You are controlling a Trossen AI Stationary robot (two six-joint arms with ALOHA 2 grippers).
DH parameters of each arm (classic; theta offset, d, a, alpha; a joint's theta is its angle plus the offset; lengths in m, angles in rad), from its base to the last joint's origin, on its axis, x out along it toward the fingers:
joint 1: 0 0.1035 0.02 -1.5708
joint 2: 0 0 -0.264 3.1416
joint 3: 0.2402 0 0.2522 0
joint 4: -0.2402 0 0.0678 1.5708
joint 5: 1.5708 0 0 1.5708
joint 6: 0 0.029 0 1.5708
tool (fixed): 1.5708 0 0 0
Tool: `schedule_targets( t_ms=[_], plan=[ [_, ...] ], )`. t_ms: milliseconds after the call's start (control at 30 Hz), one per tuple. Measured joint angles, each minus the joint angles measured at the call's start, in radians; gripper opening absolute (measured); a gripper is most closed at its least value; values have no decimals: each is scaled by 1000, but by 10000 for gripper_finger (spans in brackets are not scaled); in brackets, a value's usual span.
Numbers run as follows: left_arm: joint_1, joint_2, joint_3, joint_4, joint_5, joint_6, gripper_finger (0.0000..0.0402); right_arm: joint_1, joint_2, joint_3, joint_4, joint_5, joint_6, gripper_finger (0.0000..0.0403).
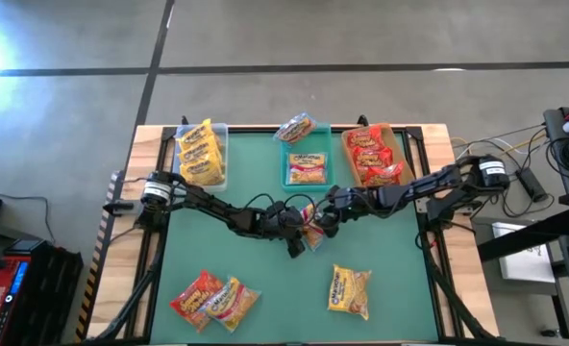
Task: Sort Maruchan noodles
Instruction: Put the blue noodle pack into the green bin
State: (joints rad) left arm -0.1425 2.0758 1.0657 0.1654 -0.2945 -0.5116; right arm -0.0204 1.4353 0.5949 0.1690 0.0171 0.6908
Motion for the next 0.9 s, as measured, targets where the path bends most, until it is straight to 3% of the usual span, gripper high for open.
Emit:
schedule_targets(
  t_ms=[467,900],
  plan=[
    [0,0,-1,1,-11,5,116,2,134,0,152,-67,9,277],
    [0,-25,-1,-3,-11,4,116,2,125,0,150,-79,0,195]
  ],
)
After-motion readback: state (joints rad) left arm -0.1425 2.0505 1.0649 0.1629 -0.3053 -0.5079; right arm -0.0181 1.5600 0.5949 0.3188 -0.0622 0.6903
